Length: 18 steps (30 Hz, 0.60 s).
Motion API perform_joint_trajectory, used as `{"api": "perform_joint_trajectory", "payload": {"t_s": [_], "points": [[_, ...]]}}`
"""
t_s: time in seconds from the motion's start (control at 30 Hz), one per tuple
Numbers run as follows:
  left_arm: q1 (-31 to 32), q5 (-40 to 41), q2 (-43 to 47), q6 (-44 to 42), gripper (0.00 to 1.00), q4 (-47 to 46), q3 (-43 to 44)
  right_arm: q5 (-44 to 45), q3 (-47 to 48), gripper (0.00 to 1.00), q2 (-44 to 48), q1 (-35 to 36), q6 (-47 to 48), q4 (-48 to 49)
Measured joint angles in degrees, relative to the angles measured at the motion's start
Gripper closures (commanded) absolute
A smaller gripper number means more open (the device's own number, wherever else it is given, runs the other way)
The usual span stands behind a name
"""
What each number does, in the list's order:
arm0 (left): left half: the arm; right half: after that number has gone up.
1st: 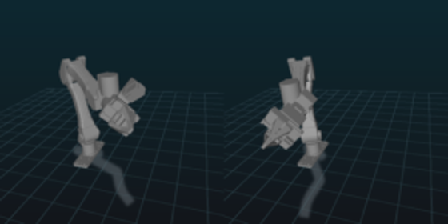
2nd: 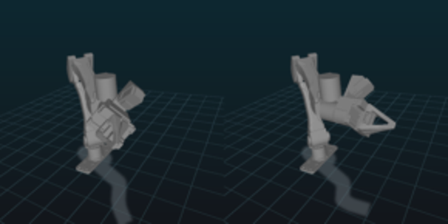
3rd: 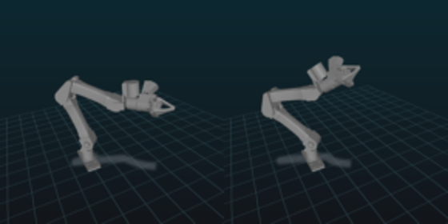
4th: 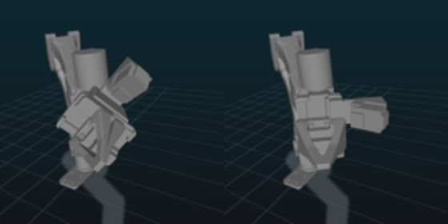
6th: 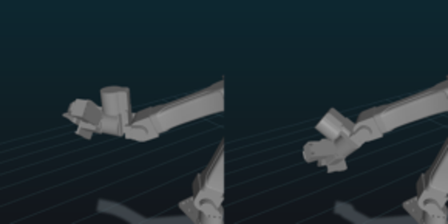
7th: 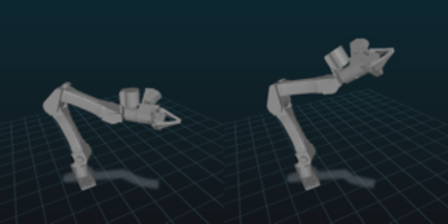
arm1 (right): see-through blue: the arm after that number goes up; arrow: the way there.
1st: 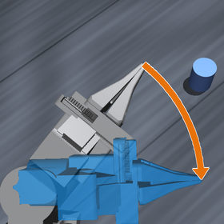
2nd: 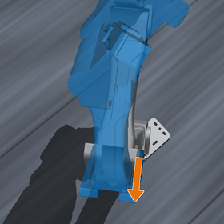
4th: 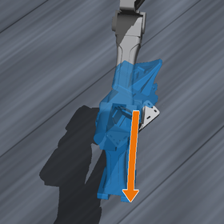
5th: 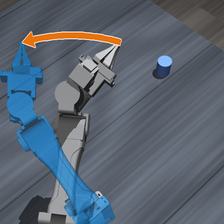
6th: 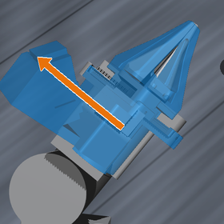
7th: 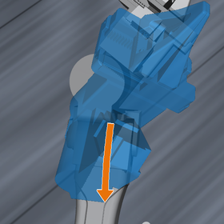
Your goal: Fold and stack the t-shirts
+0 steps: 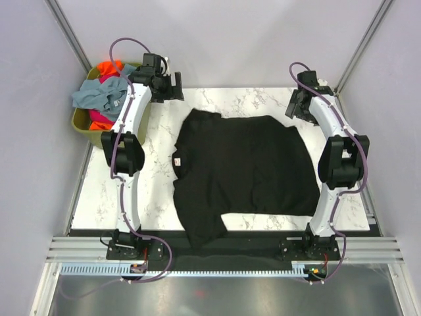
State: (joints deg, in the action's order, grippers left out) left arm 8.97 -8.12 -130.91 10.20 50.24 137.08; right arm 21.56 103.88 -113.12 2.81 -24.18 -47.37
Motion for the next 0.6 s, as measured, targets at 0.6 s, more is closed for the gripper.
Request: {"api": "perform_joint_trajectory", "payload": {"t_s": [0.6], "points": [[6.91, -2.64, 28.09, 8.09, 0.01, -13.03, -46.36, -20.79, -17.49, 0.02, 8.07, -0.55, 2.60, 12.20]]}}
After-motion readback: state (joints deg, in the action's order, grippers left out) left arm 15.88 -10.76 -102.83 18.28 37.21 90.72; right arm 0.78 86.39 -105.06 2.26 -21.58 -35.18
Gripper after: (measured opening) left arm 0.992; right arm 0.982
